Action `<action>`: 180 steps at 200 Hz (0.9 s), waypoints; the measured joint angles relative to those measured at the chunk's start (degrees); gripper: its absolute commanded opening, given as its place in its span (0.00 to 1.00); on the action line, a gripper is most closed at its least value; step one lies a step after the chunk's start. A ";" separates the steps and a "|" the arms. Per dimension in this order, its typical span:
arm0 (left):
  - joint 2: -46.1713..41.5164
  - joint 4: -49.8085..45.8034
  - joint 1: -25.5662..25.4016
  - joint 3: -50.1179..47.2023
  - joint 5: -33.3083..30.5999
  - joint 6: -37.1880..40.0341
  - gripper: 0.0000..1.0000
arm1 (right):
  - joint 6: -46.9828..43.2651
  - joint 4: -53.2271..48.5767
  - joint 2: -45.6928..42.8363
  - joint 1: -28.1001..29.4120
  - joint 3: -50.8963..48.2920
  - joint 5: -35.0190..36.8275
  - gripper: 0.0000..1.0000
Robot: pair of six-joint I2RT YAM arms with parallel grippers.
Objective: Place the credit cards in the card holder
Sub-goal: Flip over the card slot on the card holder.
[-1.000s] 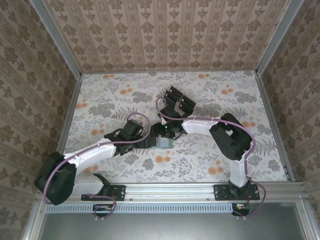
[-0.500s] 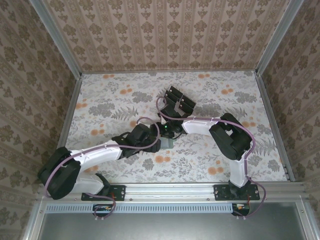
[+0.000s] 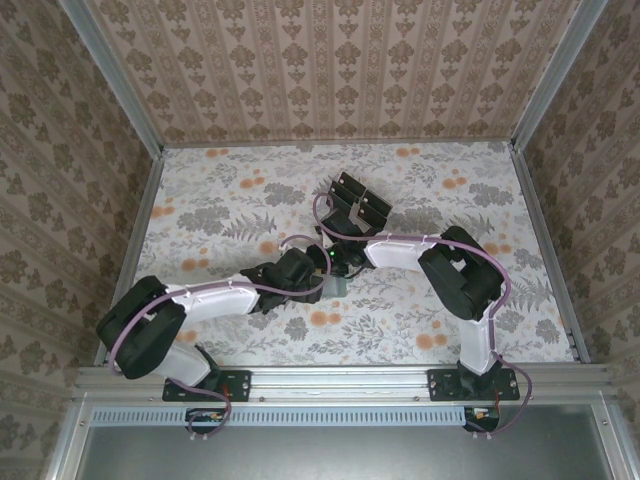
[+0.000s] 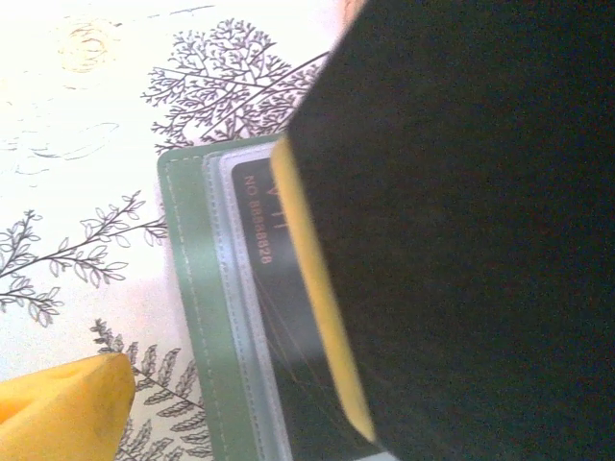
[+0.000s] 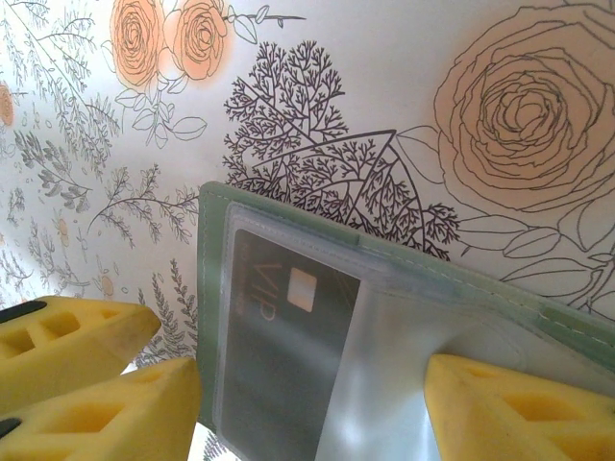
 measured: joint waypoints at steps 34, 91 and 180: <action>0.55 0.13 0.00 -0.39 -1.01 -0.70 1.00 | 0.20 0.22 -0.17 -0.39 -0.15 -0.72 0.66; 0.55 1.60 0.00 -2.08 -1.44 -2.49 1.00 | 1.66 0.07 -4.35 -1.46 -4.35 -0.46 0.67; 0.48 2.95 0.00 -2.82 -1.44 -3.13 1.00 | 4.04 0.24 -7.82 -1.81 -8.44 0.90 0.67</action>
